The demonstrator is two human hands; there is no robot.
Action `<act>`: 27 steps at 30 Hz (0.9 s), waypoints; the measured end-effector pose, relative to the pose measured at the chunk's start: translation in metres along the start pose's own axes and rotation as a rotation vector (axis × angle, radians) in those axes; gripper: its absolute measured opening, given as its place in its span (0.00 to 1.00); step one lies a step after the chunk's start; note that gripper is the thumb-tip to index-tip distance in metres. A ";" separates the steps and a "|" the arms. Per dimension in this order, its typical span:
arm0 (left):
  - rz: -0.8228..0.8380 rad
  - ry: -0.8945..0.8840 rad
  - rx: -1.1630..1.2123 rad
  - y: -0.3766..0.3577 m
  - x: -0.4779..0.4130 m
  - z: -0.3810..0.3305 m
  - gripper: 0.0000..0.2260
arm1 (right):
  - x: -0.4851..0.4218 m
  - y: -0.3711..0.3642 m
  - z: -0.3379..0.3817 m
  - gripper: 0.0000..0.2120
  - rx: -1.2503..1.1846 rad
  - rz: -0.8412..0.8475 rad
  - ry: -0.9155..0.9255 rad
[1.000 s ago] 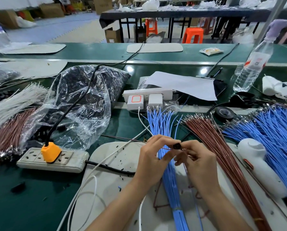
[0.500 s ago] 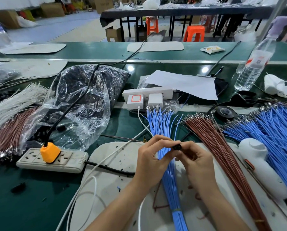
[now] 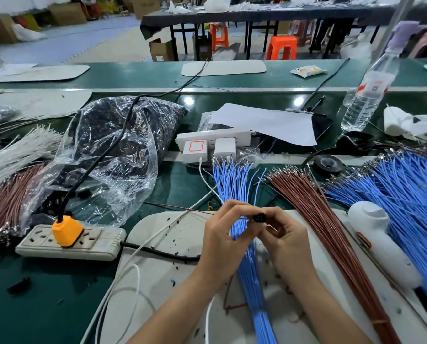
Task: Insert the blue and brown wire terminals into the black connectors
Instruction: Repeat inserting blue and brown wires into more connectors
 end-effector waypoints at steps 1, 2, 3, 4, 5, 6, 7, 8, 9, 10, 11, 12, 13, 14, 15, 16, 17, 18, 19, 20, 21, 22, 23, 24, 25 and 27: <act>0.000 0.001 -0.011 0.001 0.000 0.001 0.09 | 0.001 0.002 0.003 0.11 0.012 -0.012 0.019; -0.004 0.004 -0.026 0.002 -0.001 0.002 0.09 | 0.001 0.005 0.008 0.13 0.024 -0.033 0.050; -0.010 0.012 -0.040 0.004 -0.001 0.004 0.09 | 0.002 0.007 0.015 0.14 0.046 -0.056 0.100; -0.018 0.034 -0.043 0.005 -0.001 0.007 0.08 | 0.003 0.009 0.024 0.14 0.083 -0.076 0.160; -0.028 0.069 -0.032 0.007 -0.001 0.010 0.09 | 0.004 0.009 0.031 0.14 0.125 -0.087 0.222; -0.036 0.107 -0.009 0.008 0.000 0.012 0.11 | 0.006 0.009 0.038 0.13 0.169 -0.093 0.270; -0.038 0.138 0.013 0.008 0.001 0.014 0.12 | 0.007 0.007 0.042 0.12 0.207 -0.095 0.299; -0.034 0.153 0.023 0.007 0.001 0.015 0.13 | 0.008 0.006 0.043 0.12 0.236 -0.095 0.313; -0.025 0.157 0.021 0.006 0.001 0.015 0.13 | 0.009 0.004 0.044 0.12 0.253 -0.093 0.321; -0.016 0.153 0.015 0.006 0.001 0.016 0.13 | 0.009 0.003 0.045 0.11 0.260 -0.094 0.326; -0.008 0.147 0.009 0.006 0.000 0.016 0.14 | 0.010 0.004 0.046 0.10 0.262 -0.099 0.332; 0.001 0.138 -0.001 0.006 -0.001 0.015 0.14 | 0.010 0.005 0.046 0.09 0.261 -0.113 0.337; 0.014 0.126 -0.015 0.006 -0.002 0.015 0.13 | 0.011 0.007 0.047 0.07 0.264 -0.130 0.345; 0.032 0.117 -0.032 0.004 -0.002 0.015 0.11 | 0.011 0.009 0.048 0.07 0.275 -0.146 0.359; 0.045 0.112 -0.049 0.003 -0.002 0.016 0.07 | 0.011 0.010 0.049 0.06 0.297 -0.157 0.381; 0.047 0.112 -0.064 0.002 -0.001 0.017 0.05 | 0.012 0.010 0.051 0.06 0.328 -0.163 0.406; 0.042 0.117 -0.072 0.003 -0.001 0.018 0.04 | 0.013 0.009 0.052 0.06 0.355 -0.166 0.426; 0.037 0.122 -0.076 0.004 -0.001 0.019 0.04 | 0.013 0.009 0.052 0.07 0.369 -0.169 0.436; 0.037 0.121 -0.078 0.004 -0.002 0.020 0.04 | 0.013 0.009 0.052 0.08 0.373 -0.169 0.436; 0.039 0.118 -0.079 0.005 -0.002 0.020 0.04 | 0.013 0.009 0.052 0.08 0.372 -0.168 0.431; 0.042 0.115 -0.078 0.004 -0.002 0.019 0.04 | 0.012 0.009 0.051 0.09 0.371 -0.165 0.424; 0.046 0.115 -0.076 0.004 -0.001 0.019 0.04 | 0.012 0.009 0.051 0.08 0.369 -0.162 0.420; 0.049 0.118 -0.074 0.004 -0.001 0.019 0.04 | 0.012 0.009 0.051 0.08 0.371 -0.159 0.422; 0.053 0.122 -0.070 0.003 -0.001 0.020 0.04 | 0.012 0.008 0.052 0.08 0.380 -0.154 0.430; 0.056 0.127 -0.067 0.003 -0.001 0.021 0.04 | 0.012 0.007 0.053 0.08 0.396 -0.147 0.442; 0.063 0.130 -0.059 0.003 0.000 0.022 0.04 | 0.012 0.006 0.054 0.08 0.428 -0.130 0.459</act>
Point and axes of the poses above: each hand's wrist, its own x-axis away from the middle knuckle, its own y-axis out of the back of the hand, z = x × y, the point moved 9 cm from there along -x, towards the middle knuckle, and after that the axes turned 3 degrees about x, right-handed, at the moved point
